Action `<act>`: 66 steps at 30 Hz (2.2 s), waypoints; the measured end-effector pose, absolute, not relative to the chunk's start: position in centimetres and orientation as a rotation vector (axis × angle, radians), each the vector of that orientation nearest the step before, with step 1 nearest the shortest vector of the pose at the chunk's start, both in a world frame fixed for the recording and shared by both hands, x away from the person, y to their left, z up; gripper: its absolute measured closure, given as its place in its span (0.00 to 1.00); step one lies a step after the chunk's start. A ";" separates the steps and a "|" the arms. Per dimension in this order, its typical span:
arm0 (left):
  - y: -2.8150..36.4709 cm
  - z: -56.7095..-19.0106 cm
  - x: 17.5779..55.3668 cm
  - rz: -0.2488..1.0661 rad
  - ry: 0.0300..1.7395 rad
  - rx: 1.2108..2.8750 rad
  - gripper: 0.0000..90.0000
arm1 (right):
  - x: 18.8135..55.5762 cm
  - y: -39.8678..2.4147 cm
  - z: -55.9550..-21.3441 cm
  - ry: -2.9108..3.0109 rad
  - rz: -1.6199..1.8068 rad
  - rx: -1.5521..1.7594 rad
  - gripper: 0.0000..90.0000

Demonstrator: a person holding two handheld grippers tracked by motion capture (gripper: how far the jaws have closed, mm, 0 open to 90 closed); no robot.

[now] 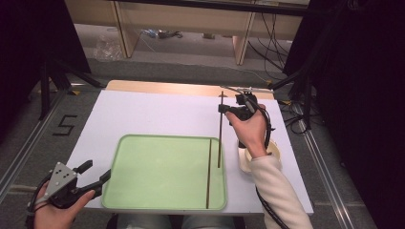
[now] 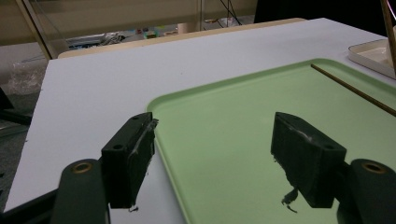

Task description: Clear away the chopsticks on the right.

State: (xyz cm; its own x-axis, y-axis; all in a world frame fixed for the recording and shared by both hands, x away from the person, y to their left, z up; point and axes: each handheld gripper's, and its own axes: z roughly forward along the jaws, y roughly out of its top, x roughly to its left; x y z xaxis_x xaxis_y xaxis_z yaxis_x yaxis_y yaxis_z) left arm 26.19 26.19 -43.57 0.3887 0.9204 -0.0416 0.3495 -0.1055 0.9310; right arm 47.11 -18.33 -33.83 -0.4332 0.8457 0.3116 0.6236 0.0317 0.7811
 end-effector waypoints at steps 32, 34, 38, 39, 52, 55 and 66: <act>26.2 -43.6 26.2 0.725 1.137 1.665 0.33 | 47.1 -17.1 -35.4 2.156 1.193 1.690 0.97; 26.2 -43.6 26.2 0.725 1.137 1.666 0.33 | 47.1 -16.9 -35.5 2.153 1.190 1.720 0.97; 26.2 -43.6 26.2 0.725 1.138 1.666 0.33 | 47.2 -16.9 -36.0 2.174 1.158 1.707 0.97; 26.2 -43.6 26.2 0.725 1.138 1.667 0.33 | 47.2 -16.9 -36.1 2.185 1.149 1.702 0.97; 26.2 -43.6 26.2 0.726 1.139 1.668 0.33 | 47.5 -16.1 -37.8 2.243 1.064 1.811 0.97; 26.2 -43.6 26.2 0.726 1.140 1.667 0.33 | 47.4 -15.8 -38.0 2.258 1.015 1.915 0.97; 26.3 -43.6 26.2 0.724 1.140 1.668 0.34 | 47.9 -15.9 -39.6 2.294 0.866 2.009 0.97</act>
State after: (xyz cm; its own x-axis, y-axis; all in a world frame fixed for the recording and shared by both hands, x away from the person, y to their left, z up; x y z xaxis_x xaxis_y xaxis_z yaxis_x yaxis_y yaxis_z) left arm 26.19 26.25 -43.58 0.3887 0.9205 -0.0404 0.3544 -0.1088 0.9287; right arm 47.86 -15.88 -39.59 -0.1961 0.9093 0.3670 0.9249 0.0472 0.3773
